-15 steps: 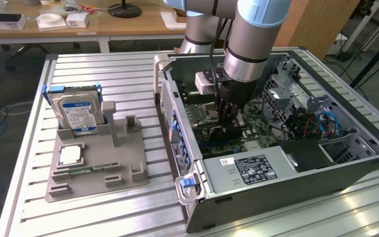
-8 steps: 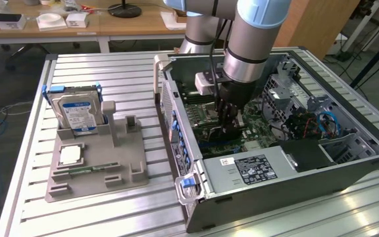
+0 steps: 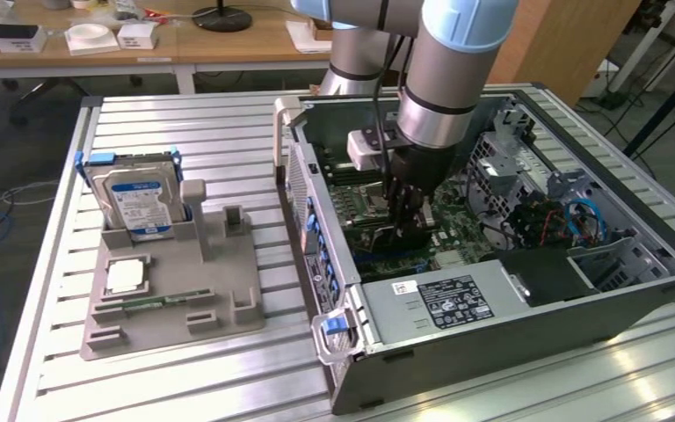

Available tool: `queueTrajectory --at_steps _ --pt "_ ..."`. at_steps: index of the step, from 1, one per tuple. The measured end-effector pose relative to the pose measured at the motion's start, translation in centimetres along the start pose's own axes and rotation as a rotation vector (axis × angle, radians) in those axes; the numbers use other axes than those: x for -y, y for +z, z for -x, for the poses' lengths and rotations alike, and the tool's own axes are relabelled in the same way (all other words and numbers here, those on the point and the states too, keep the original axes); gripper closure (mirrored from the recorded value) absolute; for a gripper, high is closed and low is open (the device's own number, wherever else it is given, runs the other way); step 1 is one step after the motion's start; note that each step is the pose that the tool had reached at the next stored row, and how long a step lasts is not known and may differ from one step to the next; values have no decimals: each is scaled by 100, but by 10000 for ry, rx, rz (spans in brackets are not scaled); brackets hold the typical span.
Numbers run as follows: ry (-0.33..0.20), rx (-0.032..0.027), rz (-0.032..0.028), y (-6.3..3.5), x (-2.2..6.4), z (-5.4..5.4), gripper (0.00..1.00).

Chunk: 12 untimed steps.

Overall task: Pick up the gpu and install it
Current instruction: 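Insert the gpu into the slot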

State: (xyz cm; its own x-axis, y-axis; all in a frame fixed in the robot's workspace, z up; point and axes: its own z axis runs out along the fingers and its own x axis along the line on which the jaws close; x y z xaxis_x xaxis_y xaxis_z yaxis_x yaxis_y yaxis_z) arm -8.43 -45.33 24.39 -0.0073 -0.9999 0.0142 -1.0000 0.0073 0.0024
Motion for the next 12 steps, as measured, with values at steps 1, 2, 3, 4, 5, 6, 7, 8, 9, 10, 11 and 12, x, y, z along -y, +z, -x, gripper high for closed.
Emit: queueTrajectory --at_steps 1,2,3,4,5,6,7,8,9,10,11,12 --pt "0 0 0 1 0 0 74" --pt "1 -1 0 1 0 0 74" --pt "1 -1 0 1 -1 0 74" --pt "1 -1 1 1 -1 0 74" --pt "1 0 0 2 -1 0 74" --pt "1 0 0 2 -1 0 74" --pt "1 0 0 2 -1 0 74" --pt "1 0 0 2 0 0 74" --pt "1 1 0 2 -1 0 74" --pt "1 0 1 2 -1 0 74" --pt "1 1 0 2 0 0 74" --pt "1 1 0 2 -1 0 74"
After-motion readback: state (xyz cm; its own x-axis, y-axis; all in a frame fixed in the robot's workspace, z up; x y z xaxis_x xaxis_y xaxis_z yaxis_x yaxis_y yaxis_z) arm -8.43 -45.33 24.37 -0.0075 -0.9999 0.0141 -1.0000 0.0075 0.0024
